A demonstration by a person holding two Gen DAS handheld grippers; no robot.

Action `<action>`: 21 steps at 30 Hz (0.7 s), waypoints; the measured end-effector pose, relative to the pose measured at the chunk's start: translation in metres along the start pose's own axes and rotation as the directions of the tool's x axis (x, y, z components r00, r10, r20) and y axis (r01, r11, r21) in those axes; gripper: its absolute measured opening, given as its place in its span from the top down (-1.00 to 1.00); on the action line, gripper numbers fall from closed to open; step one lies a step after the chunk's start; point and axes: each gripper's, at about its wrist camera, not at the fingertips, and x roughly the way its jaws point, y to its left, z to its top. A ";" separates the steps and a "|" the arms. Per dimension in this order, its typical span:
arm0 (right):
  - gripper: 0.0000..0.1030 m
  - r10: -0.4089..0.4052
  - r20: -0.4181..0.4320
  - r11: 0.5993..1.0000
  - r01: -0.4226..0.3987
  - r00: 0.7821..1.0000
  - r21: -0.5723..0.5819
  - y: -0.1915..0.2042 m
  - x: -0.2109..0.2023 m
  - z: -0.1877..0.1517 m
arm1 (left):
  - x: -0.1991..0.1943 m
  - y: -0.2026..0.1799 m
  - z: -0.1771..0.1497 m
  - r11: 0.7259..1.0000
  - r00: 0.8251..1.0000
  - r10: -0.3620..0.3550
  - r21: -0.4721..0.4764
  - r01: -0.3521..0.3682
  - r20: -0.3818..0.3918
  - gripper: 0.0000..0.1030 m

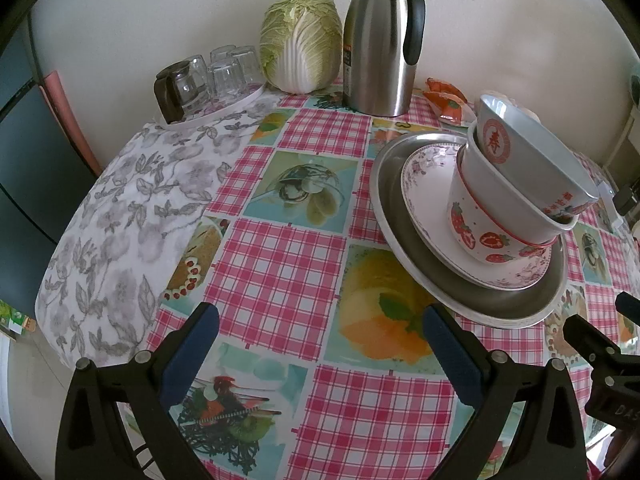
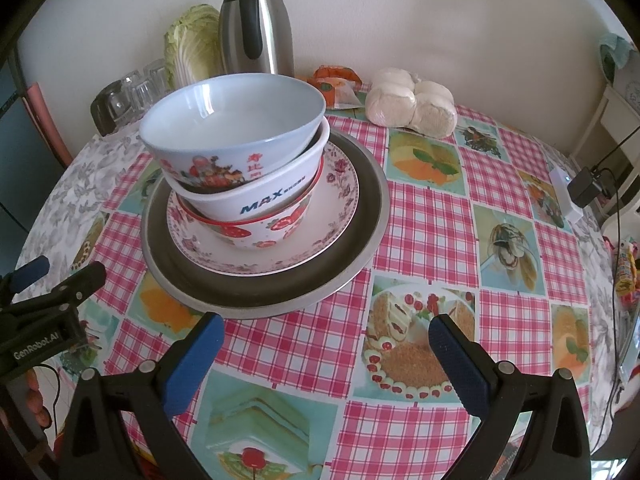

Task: Organize plates and bowls

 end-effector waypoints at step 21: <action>-1.00 -0.003 -0.005 1.000 0.003 1.000 -0.002 0.001 0.001 0.000 | 0.000 0.000 0.000 1.000 1.000 -0.001 -0.001 0.001 0.000 -0.97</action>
